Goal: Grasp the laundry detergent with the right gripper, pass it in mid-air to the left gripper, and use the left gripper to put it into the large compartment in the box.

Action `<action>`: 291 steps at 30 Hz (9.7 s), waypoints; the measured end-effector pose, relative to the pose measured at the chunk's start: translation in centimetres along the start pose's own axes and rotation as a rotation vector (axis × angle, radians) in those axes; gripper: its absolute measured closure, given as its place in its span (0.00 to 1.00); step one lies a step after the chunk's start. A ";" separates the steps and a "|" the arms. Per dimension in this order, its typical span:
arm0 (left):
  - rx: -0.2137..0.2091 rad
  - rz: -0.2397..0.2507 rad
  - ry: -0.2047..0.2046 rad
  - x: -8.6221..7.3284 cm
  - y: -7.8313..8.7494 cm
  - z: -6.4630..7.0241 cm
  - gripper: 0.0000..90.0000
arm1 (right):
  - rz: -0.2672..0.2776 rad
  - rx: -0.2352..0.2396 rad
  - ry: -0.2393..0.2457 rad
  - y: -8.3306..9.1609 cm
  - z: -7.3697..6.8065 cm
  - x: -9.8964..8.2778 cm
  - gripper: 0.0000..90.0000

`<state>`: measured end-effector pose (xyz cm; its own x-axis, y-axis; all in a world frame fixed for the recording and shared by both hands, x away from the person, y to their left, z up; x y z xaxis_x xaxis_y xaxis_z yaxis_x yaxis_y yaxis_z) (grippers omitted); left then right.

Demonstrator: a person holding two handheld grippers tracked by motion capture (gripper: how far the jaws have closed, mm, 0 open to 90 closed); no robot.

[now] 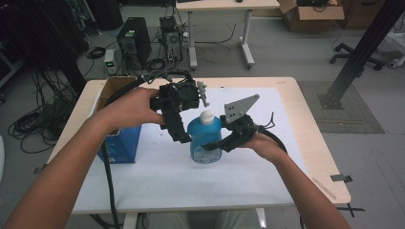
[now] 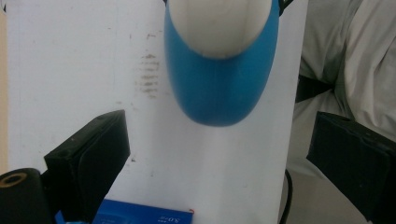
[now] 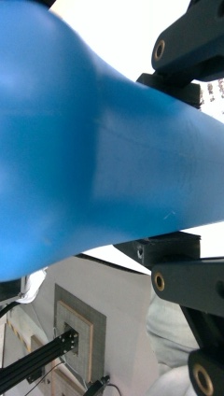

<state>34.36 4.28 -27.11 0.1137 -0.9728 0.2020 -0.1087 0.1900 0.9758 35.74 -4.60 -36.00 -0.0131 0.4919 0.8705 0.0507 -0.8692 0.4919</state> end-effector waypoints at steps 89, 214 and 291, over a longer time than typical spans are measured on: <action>-0.033 -0.016 -0.032 2.4 -3.1 -0.1 0.35 | -0.015 0.003 0.020 -1.4 0.0 0.9 0.49; 0.405 -0.057 1.327 -14.6 13.9 -13.2 0.42 | -0.537 -0.390 -0.178 18.4 5.8 -9.5 0.08; 0.383 -0.099 1.289 -22.8 -4.8 -11.4 0.42 | -0.569 -0.394 -0.221 18.4 5.5 -11.6 0.08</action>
<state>43.56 27.05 -35.39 0.9539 -0.1233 0.2735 -0.2886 -0.1277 0.9489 42.32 -26.06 -37.13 0.2741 0.8358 0.4757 -0.2678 -0.4088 0.8725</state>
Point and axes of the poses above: each handheld gripper's, and its own axes: y roughly backward along the jaws, x roughly out of its top, z roughly to its right, the point moved 9 cm from there along -y, roughly forward along the jaws, and after that the axes turned 1 degree about -z, right-handed, at the moved point
